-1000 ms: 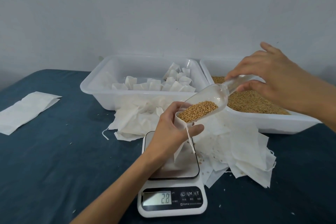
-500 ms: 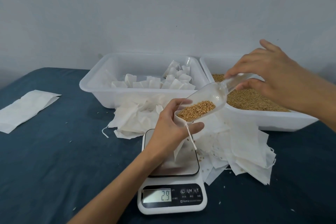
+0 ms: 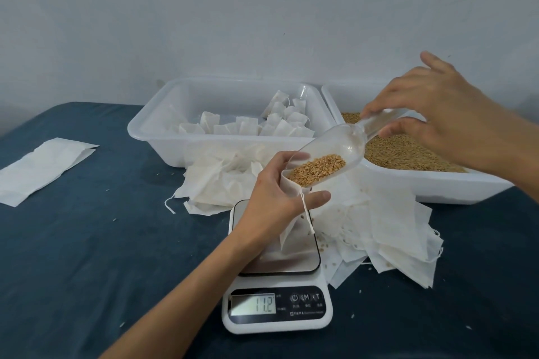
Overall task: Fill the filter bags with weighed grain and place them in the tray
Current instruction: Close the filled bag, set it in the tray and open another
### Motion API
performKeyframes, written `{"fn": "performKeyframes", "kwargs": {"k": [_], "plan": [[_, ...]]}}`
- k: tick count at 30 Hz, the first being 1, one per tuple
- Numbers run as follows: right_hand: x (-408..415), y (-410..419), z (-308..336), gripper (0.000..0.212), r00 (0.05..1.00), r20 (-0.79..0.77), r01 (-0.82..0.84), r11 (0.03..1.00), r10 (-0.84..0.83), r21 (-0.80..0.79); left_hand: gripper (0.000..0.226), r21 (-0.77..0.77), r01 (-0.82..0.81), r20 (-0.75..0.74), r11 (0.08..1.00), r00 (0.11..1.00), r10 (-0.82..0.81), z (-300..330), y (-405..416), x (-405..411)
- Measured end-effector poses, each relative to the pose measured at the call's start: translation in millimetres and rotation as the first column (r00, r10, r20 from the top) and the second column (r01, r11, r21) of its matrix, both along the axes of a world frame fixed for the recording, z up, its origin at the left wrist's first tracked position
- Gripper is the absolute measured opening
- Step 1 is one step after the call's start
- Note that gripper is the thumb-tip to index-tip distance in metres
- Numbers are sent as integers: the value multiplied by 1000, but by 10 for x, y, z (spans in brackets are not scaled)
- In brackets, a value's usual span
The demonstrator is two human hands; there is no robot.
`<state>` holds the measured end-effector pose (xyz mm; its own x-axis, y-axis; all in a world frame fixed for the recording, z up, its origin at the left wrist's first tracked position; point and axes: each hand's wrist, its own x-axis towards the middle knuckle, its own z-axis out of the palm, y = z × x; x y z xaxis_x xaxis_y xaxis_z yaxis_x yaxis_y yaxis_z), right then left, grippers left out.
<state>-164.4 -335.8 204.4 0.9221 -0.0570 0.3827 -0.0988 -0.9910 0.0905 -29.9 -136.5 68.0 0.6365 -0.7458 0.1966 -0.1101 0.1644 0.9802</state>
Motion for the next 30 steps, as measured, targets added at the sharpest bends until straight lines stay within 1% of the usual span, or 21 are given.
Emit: {"fn": "performKeyframes", "kwargs": {"k": [8, 14, 30], "plan": [[-3, 30, 8, 29, 1000, 6, 3, 1000, -3, -13, 59, 39, -16, 22, 999, 1000, 15, -25, -7, 18], [-12, 54, 17, 29, 1000, 13, 6, 999, -5, -54, 59, 50, -28, 23, 998, 999, 27, -31, -8, 20], [-13, 64, 13, 29, 1000, 8, 21, 998, -20, -57, 59, 38, -37, 3, 999, 999, 37, -13, -11, 19]]}}
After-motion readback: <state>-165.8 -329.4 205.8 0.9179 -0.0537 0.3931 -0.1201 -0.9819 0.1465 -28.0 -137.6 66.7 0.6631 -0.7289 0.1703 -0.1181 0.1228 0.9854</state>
